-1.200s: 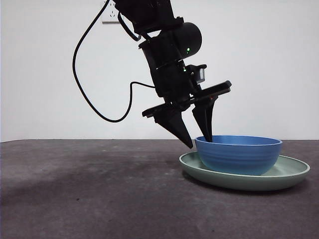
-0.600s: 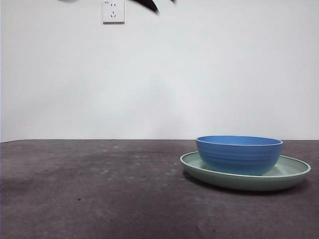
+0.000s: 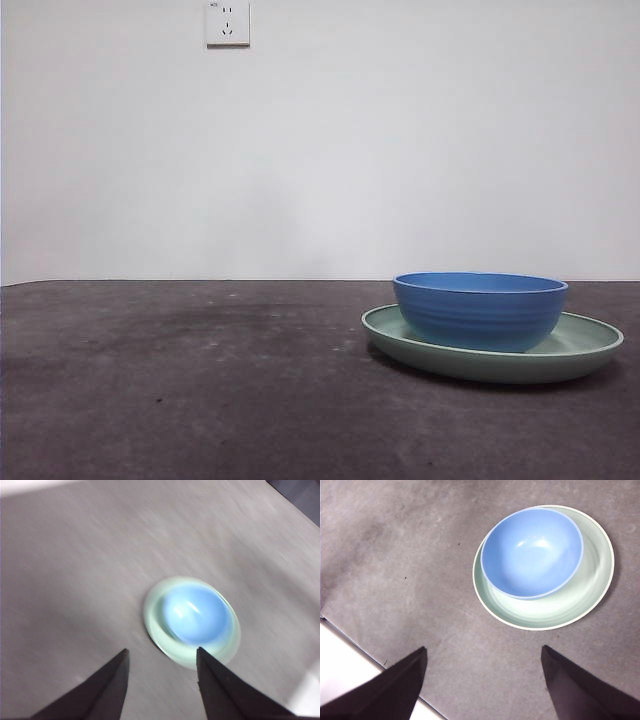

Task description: Pick up the blue bowl, put it on the green plate, put it on desk

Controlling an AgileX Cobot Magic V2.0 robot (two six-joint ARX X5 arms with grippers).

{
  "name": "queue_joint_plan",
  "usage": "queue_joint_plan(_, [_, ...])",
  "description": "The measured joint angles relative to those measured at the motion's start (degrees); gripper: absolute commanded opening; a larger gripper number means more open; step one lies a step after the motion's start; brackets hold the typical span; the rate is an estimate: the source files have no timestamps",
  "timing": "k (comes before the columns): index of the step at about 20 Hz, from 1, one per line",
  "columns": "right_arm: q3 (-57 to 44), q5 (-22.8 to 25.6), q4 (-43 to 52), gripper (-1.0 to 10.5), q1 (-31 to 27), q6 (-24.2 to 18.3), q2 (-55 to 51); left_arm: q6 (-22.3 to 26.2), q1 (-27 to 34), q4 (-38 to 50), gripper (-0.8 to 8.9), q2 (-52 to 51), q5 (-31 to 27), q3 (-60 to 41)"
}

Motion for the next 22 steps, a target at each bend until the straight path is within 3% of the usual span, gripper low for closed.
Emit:
queue_joint_plan(9, [0.0,0.0,0.1,3.7,0.0,0.0,0.0,1.2,0.0,9.4,2.18,-9.2,13.0,-29.6])
queue_joint_plan(14, [0.0,0.4,0.1,3.7,0.0,0.2,0.0,1.2,-0.1,10.5,2.18,-9.2,14.2,-32.5])
queue_joint_plan(17, [0.0,4.6,0.3,3.6,0.0,1.4,0.0,1.2,-0.1,11.0,2.18,-9.2,14.2,-32.5])
queue_joint_plan(20, [0.0,13.0,2.4,3.6,-0.5,4.5,1.0,1.2,-0.1,11.0,2.18,-9.2,14.2,-32.5])
queue_joint_plan(22, [-0.3,14.5,5.3,3.6,-2.1,6.1,3.5,1.2,-0.1,11.0,2.18,-9.2,14.2,-32.5])
